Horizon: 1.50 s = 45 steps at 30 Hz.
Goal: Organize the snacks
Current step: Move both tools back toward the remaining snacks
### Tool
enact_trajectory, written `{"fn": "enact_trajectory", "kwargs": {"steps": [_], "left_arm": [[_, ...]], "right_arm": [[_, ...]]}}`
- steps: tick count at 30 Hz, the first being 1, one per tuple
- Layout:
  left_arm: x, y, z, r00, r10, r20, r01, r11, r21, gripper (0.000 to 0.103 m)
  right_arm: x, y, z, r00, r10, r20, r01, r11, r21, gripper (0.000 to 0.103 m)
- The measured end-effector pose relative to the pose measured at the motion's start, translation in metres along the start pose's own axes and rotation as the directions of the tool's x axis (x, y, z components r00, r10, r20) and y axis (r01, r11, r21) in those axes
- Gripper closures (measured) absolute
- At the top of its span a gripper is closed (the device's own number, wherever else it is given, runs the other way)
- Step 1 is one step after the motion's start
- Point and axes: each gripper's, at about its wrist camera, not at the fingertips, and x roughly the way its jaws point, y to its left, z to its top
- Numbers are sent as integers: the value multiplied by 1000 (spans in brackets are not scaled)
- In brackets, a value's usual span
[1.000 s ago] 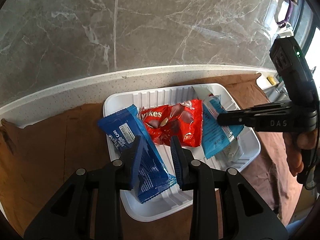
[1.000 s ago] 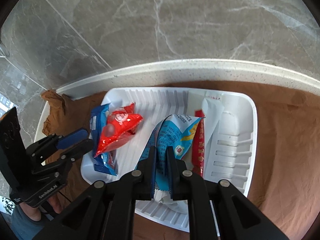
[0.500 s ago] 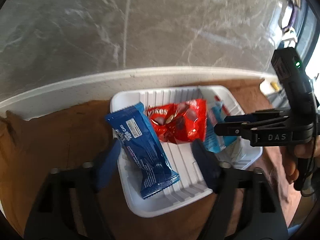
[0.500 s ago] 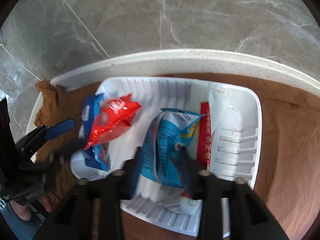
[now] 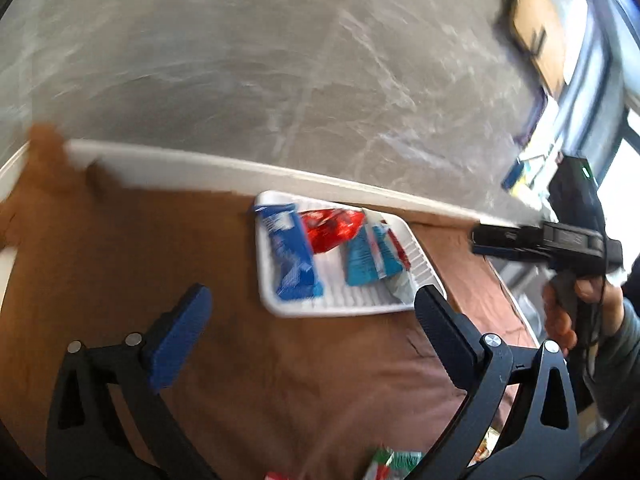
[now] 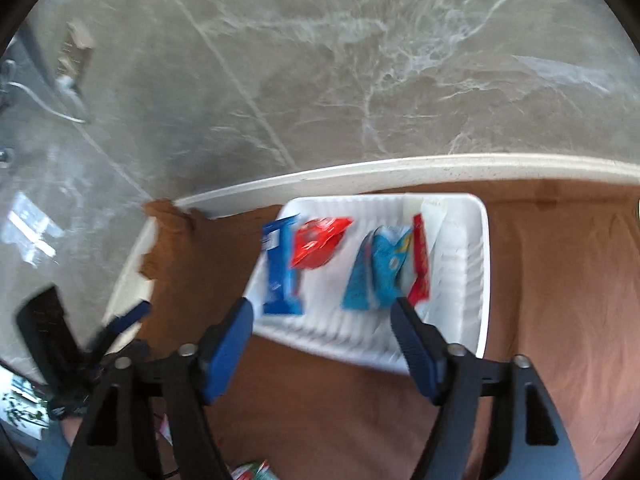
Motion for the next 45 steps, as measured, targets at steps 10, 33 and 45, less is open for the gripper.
{"fn": "enact_trajectory", "kwargs": {"steps": [10, 33, 45], "left_arm": [[-107, 1, -17, 951, -9, 311, 0, 1000, 28, 0], [-142, -59, -131, 955, -12, -297, 135, 908, 397, 1], [-134, -126, -208, 919, 200, -340, -55, 919, 391, 2]], "right_arm": [[-27, -16, -80, 997, 78, -9, -75, 982, 176, 16], [-83, -4, -214, 978, -38, -204, 85, 971, 225, 30], [-104, -35, -240, 968, 128, -213, -90, 979, 182, 40]]}}
